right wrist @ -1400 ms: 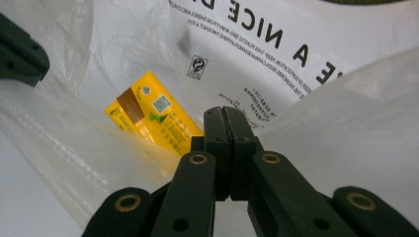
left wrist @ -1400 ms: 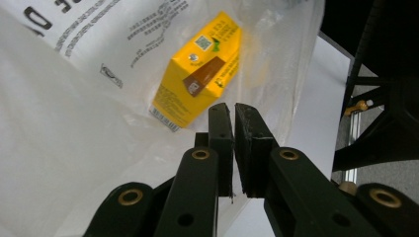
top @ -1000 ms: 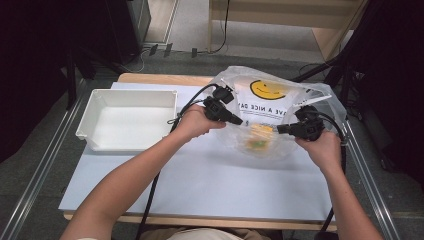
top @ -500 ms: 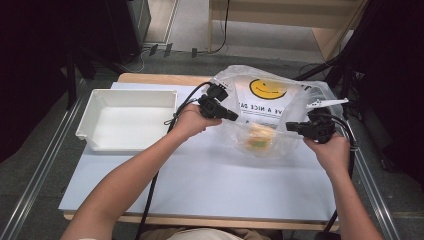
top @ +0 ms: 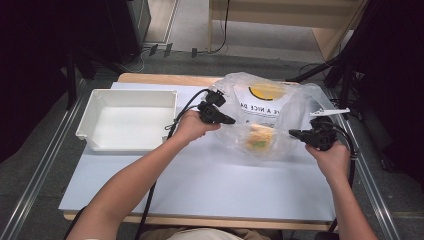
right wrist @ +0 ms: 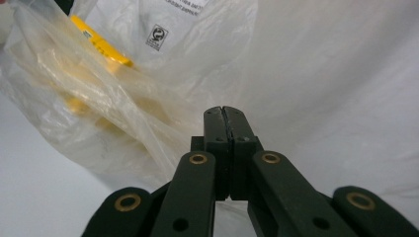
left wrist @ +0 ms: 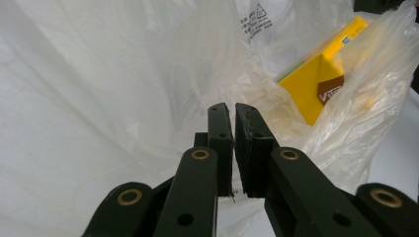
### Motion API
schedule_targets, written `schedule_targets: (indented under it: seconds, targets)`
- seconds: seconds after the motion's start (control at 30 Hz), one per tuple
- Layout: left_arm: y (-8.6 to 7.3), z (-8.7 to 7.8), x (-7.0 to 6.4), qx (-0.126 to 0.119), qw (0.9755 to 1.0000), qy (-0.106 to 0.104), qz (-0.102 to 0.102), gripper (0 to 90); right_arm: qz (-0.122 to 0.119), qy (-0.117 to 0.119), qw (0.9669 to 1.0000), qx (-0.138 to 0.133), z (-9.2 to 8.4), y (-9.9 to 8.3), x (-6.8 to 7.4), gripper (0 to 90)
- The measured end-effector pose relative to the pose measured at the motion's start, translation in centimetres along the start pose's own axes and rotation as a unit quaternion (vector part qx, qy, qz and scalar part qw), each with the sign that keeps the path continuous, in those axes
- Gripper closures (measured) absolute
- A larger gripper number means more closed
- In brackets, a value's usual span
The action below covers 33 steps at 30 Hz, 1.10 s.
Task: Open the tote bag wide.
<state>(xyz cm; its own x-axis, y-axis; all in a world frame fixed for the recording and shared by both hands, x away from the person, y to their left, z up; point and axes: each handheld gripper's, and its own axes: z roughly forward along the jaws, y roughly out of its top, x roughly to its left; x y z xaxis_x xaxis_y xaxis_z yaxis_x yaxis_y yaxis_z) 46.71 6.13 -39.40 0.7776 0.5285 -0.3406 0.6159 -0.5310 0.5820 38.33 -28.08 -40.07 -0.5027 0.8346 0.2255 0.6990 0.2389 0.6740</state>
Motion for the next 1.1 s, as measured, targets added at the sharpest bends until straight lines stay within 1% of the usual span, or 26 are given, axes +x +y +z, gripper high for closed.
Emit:
schedule_targets:
  seconds: [0.03, 0.07, 0.1, 0.17, 0.2, 0.23, 0.27, 0.3, 0.33, 0.37, 0.47, 0.53, 0.57, 0.6, 0.67, 0.7, 0.73, 0.77, 0.8, 0.83, 0.87, 0.9, 1.0, 1.03, 1.07, 1.1]
  targets:
    - [-0.2, 0.1, 0.1, -0.001, 1.0, 0.003, -0.002, 86.4, 0.002, -0.002, 1.0, 0.001, 0.0, -0.2, -0.1, 90.0]
    - [-0.2, 0.1, 0.1, -0.001, 1.0, 0.003, -0.002, 86.4, 0.002, -0.002, 1.0, 0.001, 0.0, -0.2, -0.1, 90.0]
    - [-0.4, 0.2, 0.1, -0.001, 1.0, -0.001, -0.002, 86.4, 0.007, -0.001, 1.0, 0.0, 0.1, -0.5, -0.2, 90.0]
    - [-0.6, 0.4, 0.1, 0.001, 1.0, 0.0, -0.003, 86.4, 0.012, -0.003, 0.9999, 0.001, 0.2, -1.0, -0.3, 90.0]
    - [-0.8, 0.6, 0.1, 0.004, 1.0, -0.003, -0.003, 86.4, 0.012, -0.002, 0.9999, 0.001, 0.3, -1.2, -0.4, 90.0]
    - [-1.1, 0.9, 0.0, 0.008, 0.9999, -0.005, -0.003, 86.4, 0.017, 0.001, 0.9998, 0.006, 0.5, -1.8, -0.5, 90.0]
    - [-1.1, 0.9, 0.0, 0.008, 0.9999, -0.005, -0.003, 86.4, 0.017, 0.0, 0.9998, 0.005, 0.6, -1.9, -0.5, 90.0]
    - [-1.5, 1.1, -0.1, 0.011, 0.9999, -0.011, -0.006, 86.3, 0.018, 0.0, 0.9998, 0.008, 0.7, -2.1, -0.4, 90.0]
    - [-1.7, 1.1, -0.2, 0.013, 0.9998, -0.012, -0.003, 86.4, 0.02, 0.001, 0.9997, 0.01, 0.7, -2.3, -0.4, 90.0]
    - [-1.9, 1.1, -0.2, 0.011, 0.9998, -0.014, -0.005, 86.4, 0.017, 0.003, 0.9998, 0.011, 0.7, -2.5, -0.3, 90.0]
    - [-2.1, 1.0, -0.3, 0.013, 0.9998, -0.017, -0.004, 86.3, 0.018, 0.004, 0.9998, 0.012, 0.6, -2.8, -0.1, 90.0]
    - [-2.5, 0.6, -0.7, 0.012, 0.9997, -0.023, 0.004, 86.2, 0.008, 0.002, 0.9999, 0.011, 0.3, -3.1, 0.3, 90.0]
    - [-2.7, 0.5, -0.8, 0.011, 0.9998, -0.017, 0.005, 86.1, 0.01, 0.001, 0.9999, 0.012, 0.1, -3.2, 0.5, 90.0]
    - [-2.8, 0.4, -0.8, 0.012, 0.9998, -0.015, 0.006, 86.1, 0.009, 0.002, 0.9999, 0.012, 0.0, -3.3, 0.5, 90.0]
    - [-2.9, 0.3, -0.8, 0.012, 0.9998, -0.017, 0.006, 85.9, 0.009, 0.003, 0.9999, 0.013, -0.1, -3.4, 0.6, 90.0]
    - [-3.1, 0.4, -0.7, 0.016, 0.9997, -0.018, 0.006, 85.9, 0.006, 0.002, 0.9999, 0.011, -0.1, -3.4, 0.6, 90.0]
    - [-3.2, 0.5, -0.5, 0.015, 0.9997, -0.018, 0.004, 85.9, 0.009, -0.001, 0.9999, 0.013, -0.2, -3.6, 0.6, 90.0]
    - [-3.2, 0.6, -0.1, 0.012, 0.9998, -0.015, -0.008, 85.9, 0.007, -0.003, 0.9999, 0.01, -0.1, -3.7, 0.2, 90.0]
    - [-3.2, 0.6, -0.1, 0.012, 0.9998, -0.015, -0.008, 85.9, 0.007, -0.003, 0.9999, 0.01, -0.1, -3.7, 0.2, 90.0]
    - [-3.2, 0.7, 0.2, 0.008, 0.9998, -0.013, -0.015, 85.9, 0.014, -0.004, 0.9999, 0.008, 0.0, -3.8, 0.0, 90.0]
    - [-3.2, 0.7, 0.4, 0.006, 0.9998, -0.007, -0.02, 86.1, 0.028, -0.003, 0.9996, 0.008, 0.2, -3.9, -0.5, 90.0]
    - [-3.2, 1.0, 0.6, 0.004, 0.9997, -0.001, -0.024, 86.1, 0.034, -0.004, 0.9994, 0.008, 0.3, -3.9, -0.7, 90.0]
    - [-3.0, 1.4, 0.9, 0.007, 0.9996, 0.002, -0.029, 86.4, 0.04, -0.01, 0.9991, 0.013, 0.6, -4.0, -1.0, 90.0]
    - [-3.0, 1.8, 1.1, 0.008, 0.9993, 0.007, -0.034, 86.7, 0.041, -0.01, 0.999, 0.012, 1.0, -3.9, -1.3, 90.0]
    - [-3.0, 1.8, 1.1, 0.008, 0.9993, 0.007, -0.034, 86.7, 0.043, -0.012, 0.9989, 0.012, 1.1, -3.9, -1.4, 90.0]
    - [-2.9, 2.3, 1.4, 0.008, 0.9991, 0.015, -0.038, 86.9, 0.049, -0.014, 0.9986, 0.012, 1.4, -3.8, -1.6, 90.0]
